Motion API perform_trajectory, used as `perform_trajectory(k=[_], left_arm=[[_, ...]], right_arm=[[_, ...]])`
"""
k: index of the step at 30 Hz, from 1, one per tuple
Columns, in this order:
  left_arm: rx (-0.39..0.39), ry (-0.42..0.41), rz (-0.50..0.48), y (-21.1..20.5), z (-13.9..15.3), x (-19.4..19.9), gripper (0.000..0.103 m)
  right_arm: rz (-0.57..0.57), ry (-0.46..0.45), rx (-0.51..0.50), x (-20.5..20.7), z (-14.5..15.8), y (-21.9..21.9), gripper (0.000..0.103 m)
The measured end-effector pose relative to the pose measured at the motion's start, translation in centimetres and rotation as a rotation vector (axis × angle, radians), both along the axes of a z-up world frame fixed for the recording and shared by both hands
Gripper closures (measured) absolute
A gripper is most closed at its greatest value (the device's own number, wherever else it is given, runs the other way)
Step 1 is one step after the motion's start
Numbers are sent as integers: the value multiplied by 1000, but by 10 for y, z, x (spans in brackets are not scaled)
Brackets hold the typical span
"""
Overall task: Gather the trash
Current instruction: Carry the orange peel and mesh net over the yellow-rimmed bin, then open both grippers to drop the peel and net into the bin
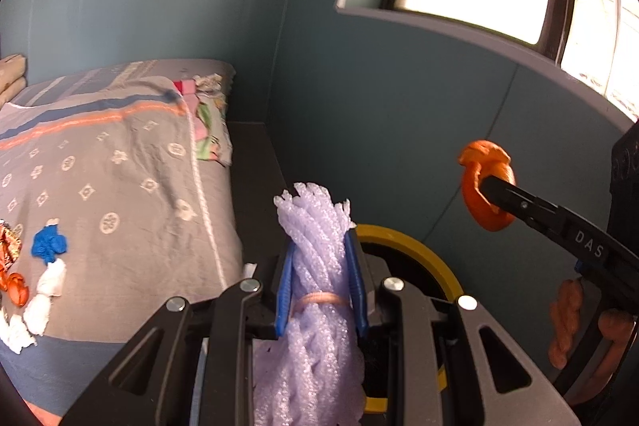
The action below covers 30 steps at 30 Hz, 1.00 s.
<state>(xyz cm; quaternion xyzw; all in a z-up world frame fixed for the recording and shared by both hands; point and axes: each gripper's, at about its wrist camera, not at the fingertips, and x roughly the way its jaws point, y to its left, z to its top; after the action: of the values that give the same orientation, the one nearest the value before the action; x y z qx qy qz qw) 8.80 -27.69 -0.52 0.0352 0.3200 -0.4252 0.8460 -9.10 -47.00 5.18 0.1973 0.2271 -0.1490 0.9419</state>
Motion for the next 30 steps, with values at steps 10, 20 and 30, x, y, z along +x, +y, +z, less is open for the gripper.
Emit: perform_trajectory(k=[10,20,30], left_arm=[[80,64,-49,-41,-36,-2,80],[30,107,-75,-36,-37,-7,55],[-22,96,-5,-14,-26,-1,21]], right_arm=[[-38,85,33,12,-30,-29,77],[-64,54,36,5,-28,-22,64],[-78,-12,4,-3,-16,-12,48]])
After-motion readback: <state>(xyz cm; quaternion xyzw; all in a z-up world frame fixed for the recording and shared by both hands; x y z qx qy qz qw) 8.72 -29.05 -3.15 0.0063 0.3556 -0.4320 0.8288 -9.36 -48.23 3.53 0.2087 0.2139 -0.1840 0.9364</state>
